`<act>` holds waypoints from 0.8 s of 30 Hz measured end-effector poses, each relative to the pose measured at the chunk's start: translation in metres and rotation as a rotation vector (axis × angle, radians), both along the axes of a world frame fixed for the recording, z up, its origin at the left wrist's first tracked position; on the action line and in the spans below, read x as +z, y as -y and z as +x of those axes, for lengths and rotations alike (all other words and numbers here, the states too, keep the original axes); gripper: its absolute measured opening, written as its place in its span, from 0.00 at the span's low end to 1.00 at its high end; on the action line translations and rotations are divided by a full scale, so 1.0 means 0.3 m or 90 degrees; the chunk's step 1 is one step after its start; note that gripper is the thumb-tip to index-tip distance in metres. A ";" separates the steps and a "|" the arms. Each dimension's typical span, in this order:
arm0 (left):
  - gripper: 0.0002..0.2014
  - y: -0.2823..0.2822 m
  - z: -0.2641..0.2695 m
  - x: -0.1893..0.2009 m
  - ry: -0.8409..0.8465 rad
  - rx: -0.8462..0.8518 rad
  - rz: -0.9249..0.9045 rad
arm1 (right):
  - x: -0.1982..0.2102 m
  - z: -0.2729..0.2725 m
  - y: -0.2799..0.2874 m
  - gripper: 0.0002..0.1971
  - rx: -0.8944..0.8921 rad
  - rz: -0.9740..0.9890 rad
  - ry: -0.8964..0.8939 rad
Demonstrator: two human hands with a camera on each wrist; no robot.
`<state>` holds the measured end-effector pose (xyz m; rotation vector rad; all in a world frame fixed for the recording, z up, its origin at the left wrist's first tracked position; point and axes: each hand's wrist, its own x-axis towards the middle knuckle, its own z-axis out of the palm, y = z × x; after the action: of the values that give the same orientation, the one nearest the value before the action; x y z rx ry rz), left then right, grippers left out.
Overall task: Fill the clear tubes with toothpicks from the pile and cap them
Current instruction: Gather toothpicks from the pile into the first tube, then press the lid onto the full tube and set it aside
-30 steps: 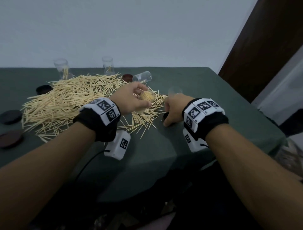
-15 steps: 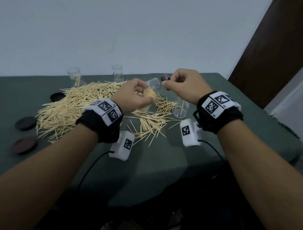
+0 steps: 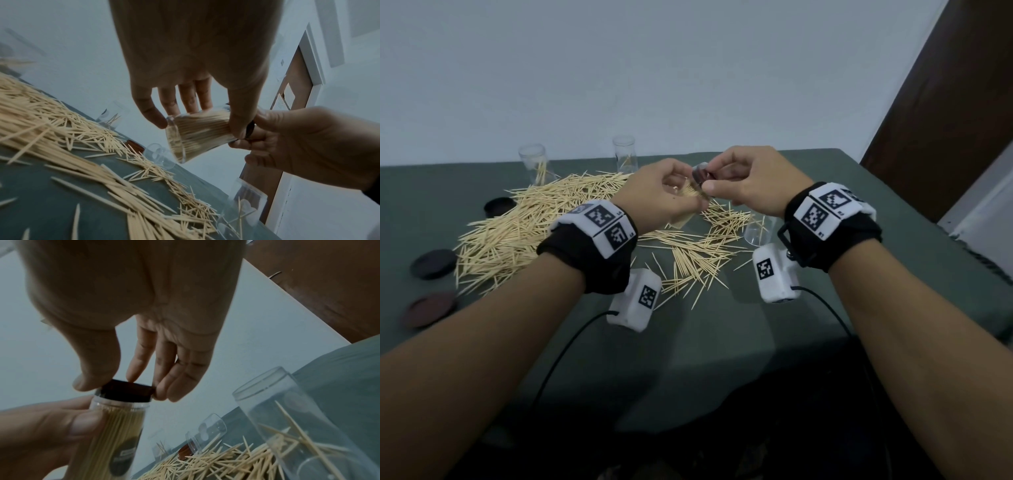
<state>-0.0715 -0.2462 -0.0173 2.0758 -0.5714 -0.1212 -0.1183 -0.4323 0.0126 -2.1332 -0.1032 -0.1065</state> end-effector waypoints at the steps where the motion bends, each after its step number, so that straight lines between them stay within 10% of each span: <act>1: 0.26 0.000 0.003 0.000 0.005 0.001 0.004 | -0.001 0.003 0.000 0.13 0.001 -0.003 0.000; 13: 0.28 0.045 0.047 0.073 -0.006 0.006 -0.100 | 0.036 -0.015 0.021 0.48 0.018 -0.103 0.065; 19: 0.24 0.097 0.057 0.102 -0.015 -0.067 -0.131 | 0.053 -0.022 0.061 0.48 -0.019 -0.210 0.126; 24: 0.47 0.090 0.079 0.135 0.060 -0.197 -0.008 | 0.086 -0.035 0.126 0.46 -0.013 -0.180 0.081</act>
<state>-0.0477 -0.2731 0.0233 1.9763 -0.9474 -0.1981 -0.1289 -0.4703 0.0384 -2.4095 -0.1812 -0.2525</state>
